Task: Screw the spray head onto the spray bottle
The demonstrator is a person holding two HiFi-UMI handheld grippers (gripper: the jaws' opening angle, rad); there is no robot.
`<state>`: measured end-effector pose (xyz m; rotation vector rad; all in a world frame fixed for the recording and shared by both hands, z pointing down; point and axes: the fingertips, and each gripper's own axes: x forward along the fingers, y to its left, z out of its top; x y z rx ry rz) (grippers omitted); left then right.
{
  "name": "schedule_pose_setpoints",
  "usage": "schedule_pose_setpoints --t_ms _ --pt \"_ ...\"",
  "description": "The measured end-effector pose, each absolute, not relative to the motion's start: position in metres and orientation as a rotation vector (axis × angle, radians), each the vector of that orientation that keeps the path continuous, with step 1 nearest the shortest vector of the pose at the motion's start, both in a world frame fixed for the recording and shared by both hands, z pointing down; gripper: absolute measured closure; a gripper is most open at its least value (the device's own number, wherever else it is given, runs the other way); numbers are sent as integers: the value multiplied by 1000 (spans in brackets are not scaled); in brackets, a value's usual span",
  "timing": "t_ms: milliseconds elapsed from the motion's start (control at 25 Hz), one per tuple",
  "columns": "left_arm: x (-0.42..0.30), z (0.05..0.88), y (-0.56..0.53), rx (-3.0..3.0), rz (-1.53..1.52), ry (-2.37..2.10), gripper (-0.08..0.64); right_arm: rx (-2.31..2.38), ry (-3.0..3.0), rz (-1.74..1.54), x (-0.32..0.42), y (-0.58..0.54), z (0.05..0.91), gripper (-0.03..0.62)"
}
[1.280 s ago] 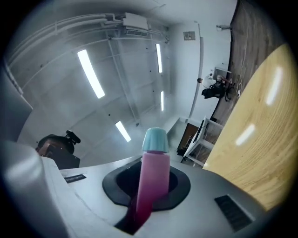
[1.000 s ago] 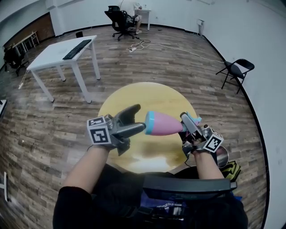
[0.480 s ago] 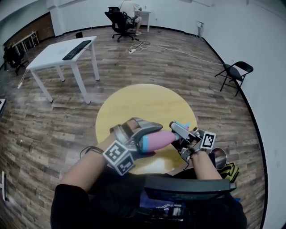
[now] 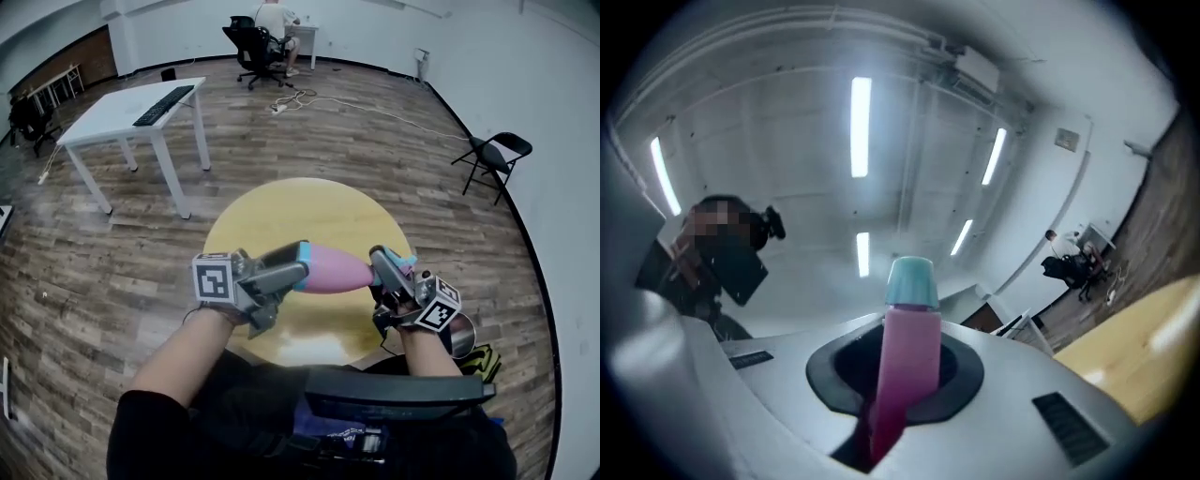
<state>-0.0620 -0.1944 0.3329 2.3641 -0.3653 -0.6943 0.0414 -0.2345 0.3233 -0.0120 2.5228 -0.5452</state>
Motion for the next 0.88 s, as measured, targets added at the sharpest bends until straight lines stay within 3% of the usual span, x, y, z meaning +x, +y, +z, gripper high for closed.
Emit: schedule_pose_setpoints --t_ms 120,240,320,400,440,480,600,760,880 --pt "-19 350 -176 2586 -394 -373 -3 54 2603 -444 27 -217 324 552" --pt "-6 365 -161 3027 54 -508 3 136 2563 -649 27 -223 330 554" --pt "-6 385 -161 3408 685 -752 6 206 2484 -904 23 -230 339 554" --pt "-13 405 -172 3584 1519 -1080 8 241 2401 -1115 20 -237 351 554" --pt "-15 410 -177 3588 1787 -1177 8 240 2380 -1166 21 -240 356 554" --pt "-15 412 -179 3592 1862 -1210 6 232 2376 -1182 21 -241 359 554" --pt "-23 402 -181 3550 1414 -1218 5 192 2410 -1094 20 -240 352 555" --pt "-62 352 -187 3030 -77 -909 -3 93 2338 -895 43 -248 331 555" --pt "-79 337 -193 2464 -638 -463 -8 9 2472 -675 39 -239 329 555"
